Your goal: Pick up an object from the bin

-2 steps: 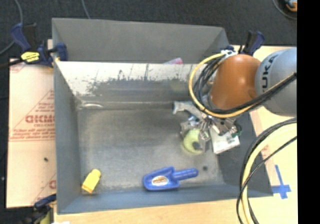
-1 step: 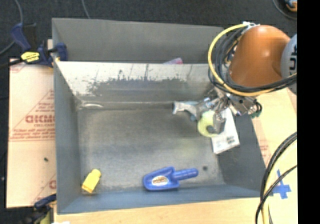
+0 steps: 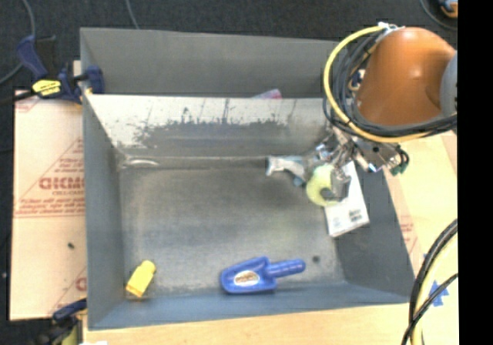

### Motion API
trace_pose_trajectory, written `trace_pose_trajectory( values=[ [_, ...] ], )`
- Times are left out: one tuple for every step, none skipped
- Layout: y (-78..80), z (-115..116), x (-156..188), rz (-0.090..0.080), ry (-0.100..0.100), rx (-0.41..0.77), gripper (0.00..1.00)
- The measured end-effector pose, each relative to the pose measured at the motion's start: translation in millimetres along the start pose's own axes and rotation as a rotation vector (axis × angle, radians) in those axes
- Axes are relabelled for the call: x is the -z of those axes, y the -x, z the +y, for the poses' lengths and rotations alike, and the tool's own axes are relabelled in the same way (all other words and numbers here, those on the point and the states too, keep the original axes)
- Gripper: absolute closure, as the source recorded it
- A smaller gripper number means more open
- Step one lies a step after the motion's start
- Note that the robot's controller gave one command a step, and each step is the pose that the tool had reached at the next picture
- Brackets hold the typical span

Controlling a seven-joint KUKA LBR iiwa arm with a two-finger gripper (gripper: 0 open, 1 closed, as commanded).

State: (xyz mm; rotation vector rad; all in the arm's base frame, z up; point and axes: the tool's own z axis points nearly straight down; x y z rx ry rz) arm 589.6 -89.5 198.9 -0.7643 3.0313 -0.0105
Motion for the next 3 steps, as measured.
trace_pose_trajectory(
  values=[
    [-0.3, 0.1, 0.4, 0.001, 0.001, -0.001, 1.0],
    [9.6, 20.5, -7.6, -0.007, -0.005, 0.091, 1.0],
    [23.4, 26.0, 66.5, 0.0, 0.0, 0.063, 1.0]
  ],
)
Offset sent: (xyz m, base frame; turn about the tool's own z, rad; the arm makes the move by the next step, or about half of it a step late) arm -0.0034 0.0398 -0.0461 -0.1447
